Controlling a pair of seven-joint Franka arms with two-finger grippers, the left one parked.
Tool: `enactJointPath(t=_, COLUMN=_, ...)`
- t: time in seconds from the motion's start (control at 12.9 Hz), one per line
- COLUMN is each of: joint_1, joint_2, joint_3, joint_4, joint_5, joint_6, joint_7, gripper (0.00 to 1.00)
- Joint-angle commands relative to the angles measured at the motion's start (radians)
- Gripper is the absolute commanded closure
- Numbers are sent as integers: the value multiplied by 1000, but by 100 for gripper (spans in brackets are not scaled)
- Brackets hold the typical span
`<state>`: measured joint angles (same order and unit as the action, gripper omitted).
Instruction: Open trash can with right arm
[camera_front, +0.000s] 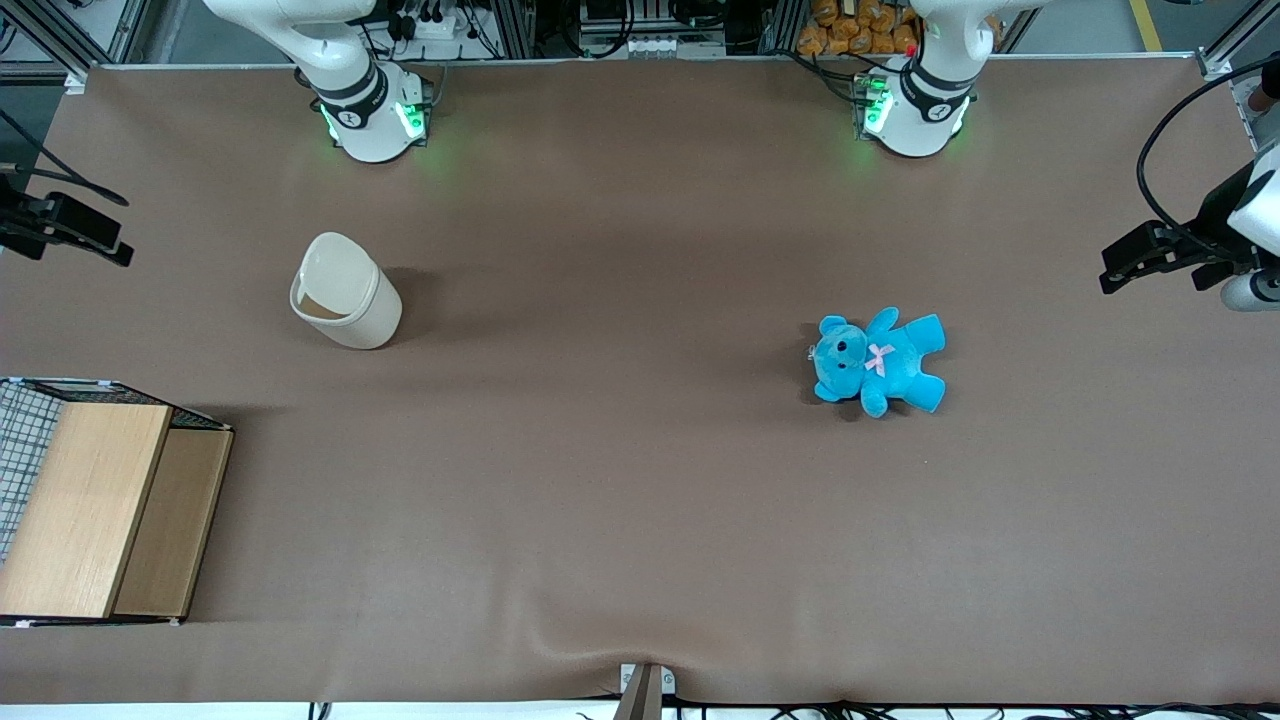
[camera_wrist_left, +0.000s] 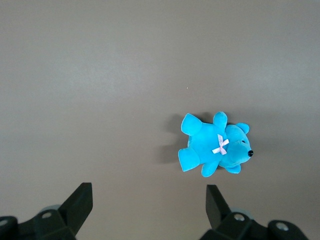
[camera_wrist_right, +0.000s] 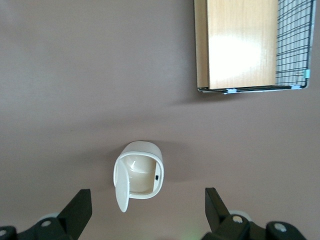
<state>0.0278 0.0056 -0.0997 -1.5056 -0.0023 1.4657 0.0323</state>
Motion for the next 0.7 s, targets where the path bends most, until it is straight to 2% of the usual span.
enactJointPath(t=0.0, joint_1=-19, joint_2=16, joint_3=6, joint_4=33, joint_5=-18, joint_6=-19, joint_7=-15, gripper=0)
enactJointPath(t=0.62, joint_1=-14, joint_2=24, joint_3=8, joint_4=34, joint_5=-16, joint_6=-21, joint_7=-32, gripper=0)
